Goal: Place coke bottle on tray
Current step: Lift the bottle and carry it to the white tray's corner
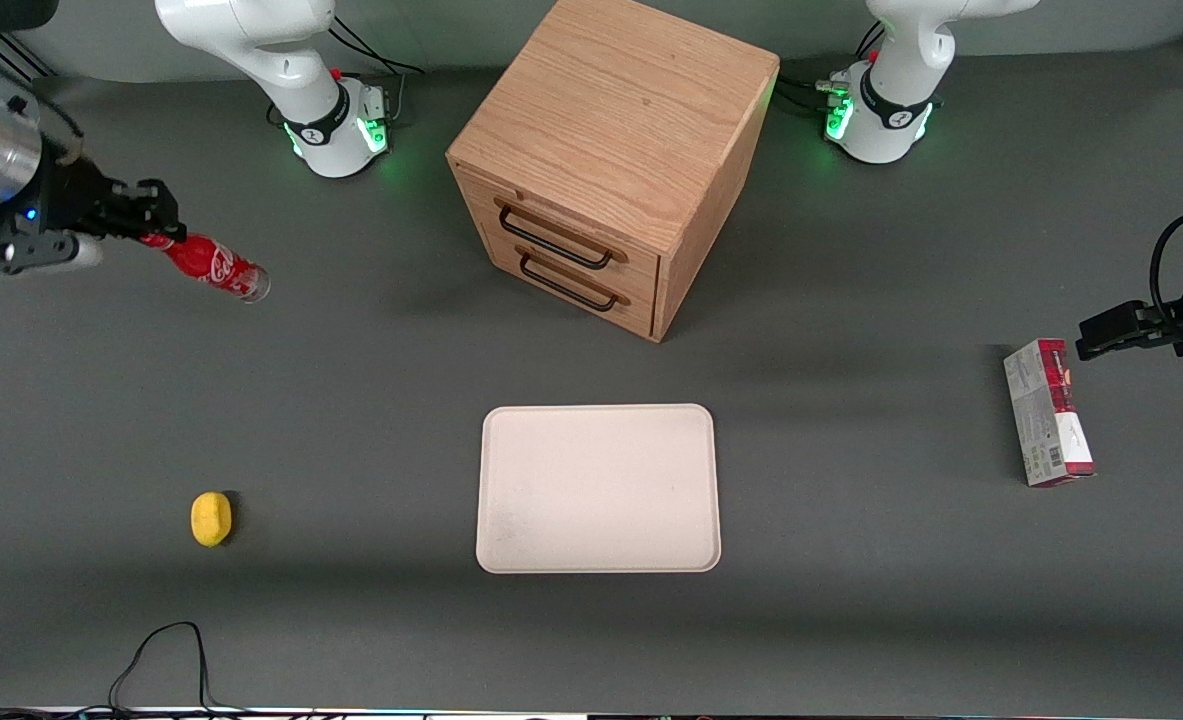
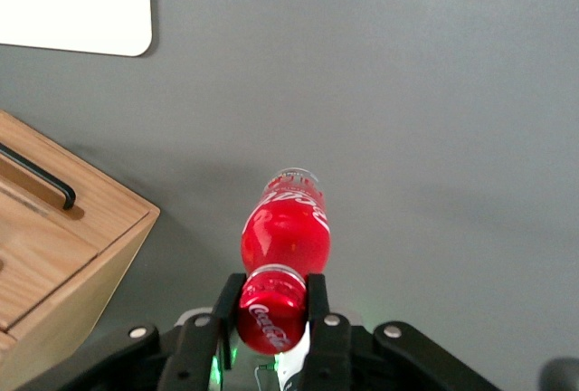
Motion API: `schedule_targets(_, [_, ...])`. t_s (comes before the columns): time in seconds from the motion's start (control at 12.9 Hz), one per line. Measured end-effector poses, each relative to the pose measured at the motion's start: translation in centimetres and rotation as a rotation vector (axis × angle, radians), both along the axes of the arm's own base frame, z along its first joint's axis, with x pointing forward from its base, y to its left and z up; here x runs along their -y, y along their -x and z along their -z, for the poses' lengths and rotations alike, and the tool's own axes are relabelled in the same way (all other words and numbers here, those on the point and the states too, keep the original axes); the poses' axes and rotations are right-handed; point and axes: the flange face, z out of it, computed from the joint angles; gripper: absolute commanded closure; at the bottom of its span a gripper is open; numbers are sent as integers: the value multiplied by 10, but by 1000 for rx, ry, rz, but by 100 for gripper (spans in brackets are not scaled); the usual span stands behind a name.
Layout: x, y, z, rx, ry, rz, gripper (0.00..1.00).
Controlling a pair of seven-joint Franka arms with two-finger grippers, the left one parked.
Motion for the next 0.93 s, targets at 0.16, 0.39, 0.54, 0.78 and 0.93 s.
schedule_targets(0.16, [-3, -27, 6, -5, 6, 20, 100])
schedule_targets(0.39, [-42, -73, 19, -4, 28, 131, 100])
schedule_targets(0.54, [-103, -113, 44, -3, 25, 216, 100])
schedule_targets(0.78, [-189, -164, 117, 52, -7, 351, 100])
schedule_targets(0.93, [-236, -182, 171, 120, -4, 411, 100])
